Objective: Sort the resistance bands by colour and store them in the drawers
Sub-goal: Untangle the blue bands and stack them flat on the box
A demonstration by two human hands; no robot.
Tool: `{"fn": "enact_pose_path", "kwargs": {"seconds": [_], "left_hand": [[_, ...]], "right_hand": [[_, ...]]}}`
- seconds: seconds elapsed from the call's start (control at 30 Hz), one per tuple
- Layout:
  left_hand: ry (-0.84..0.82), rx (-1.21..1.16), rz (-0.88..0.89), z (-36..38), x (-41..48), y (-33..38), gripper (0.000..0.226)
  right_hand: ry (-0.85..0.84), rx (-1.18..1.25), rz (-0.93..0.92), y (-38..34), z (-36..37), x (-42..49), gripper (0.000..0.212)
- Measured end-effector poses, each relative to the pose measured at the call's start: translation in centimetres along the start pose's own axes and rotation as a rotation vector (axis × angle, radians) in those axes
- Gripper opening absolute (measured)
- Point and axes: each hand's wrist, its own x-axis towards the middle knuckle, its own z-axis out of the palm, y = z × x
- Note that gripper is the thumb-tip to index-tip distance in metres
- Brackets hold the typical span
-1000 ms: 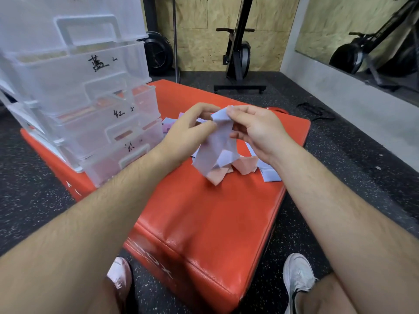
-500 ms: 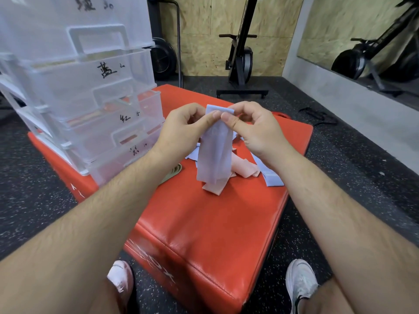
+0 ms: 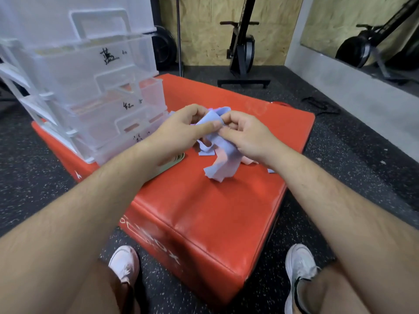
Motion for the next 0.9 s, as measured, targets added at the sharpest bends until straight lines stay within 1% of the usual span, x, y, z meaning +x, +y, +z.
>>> {"fn": "enact_pose_path", "kwargs": {"seconds": [0.07,0.13,0.2,0.27,0.37,0.4,0.43,0.47,0.5,0.53,0.57,0.63,0.77,0.9], "left_hand": [[0.024,-0.022,0.012,-0.1,-0.7,-0.5,0.015],[0.095,0.033,0.008,-0.1,-1.6,-0.9,0.015],[0.129,0.054,-0.022,0.0,-2.3,-1.3,0.023],[0.178,-0.005,-0.064,-0.5,-2.8,-1.9,0.026],[0.244,-0.091,-0.109,-1.8,-3.5,-2.4,0.016],[0.259,-0.09,-0.122,-2.2,-3.7,-2.7,0.014],[0.274,-0.087,-0.134,-2.6,-3.9,-2.9,0.015],[0.295,-0.083,-0.145,-2.9,-4.1,-3.2,0.017],[0.321,-0.075,-0.16,-3.2,-4.3,-3.6,0.019],[0.347,-0.069,-0.177,-3.4,-4.5,-3.9,0.02],[0.366,-0.066,-0.193,-3.7,-4.6,-4.3,0.02],[0.38,-0.06,-0.226,-3.9,-4.8,-5.0,0.02],[0.38,-0.012,-0.319,-3.7,-5.5,-6.7,0.023],[0.365,0.128,-0.353,-3.2,-6.8,-9.0,0.021]], "right_hand": [[-0.043,-0.029,0.002,-0.1,0.1,-0.4,0.019],[-0.107,-0.046,0.023,-0.1,0.1,-0.9,0.009],[-0.183,-0.107,0.029,0.5,0.4,-1.2,0.022],[-0.258,-0.213,0.036,1.0,0.6,-1.5,0.036],[-0.351,-0.329,0.037,1.3,0.1,-2.0,0.044],[-0.372,-0.334,0.056,1.4,-0.2,-2.2,0.043],[-0.391,-0.332,0.088,1.5,-0.5,-2.3,0.035],[-0.408,-0.325,0.124,1.8,-1.0,-2.4,0.021],[-0.43,-0.311,0.159,1.9,-1.5,-2.6,0.012],[-0.453,-0.299,0.193,2.2,-2.0,-2.7,0.011],[-0.464,-0.316,0.221,2.6,-2.5,-2.8,0.013],[-0.468,-0.395,0.279,2.8,-3.6,-3.2,0.028],[-0.495,-0.366,0.416,4.1,-5.7,-4.1,0.024],[-0.417,-0.43,0.451,6.5,-6.9,-4.6,0.029]]}}
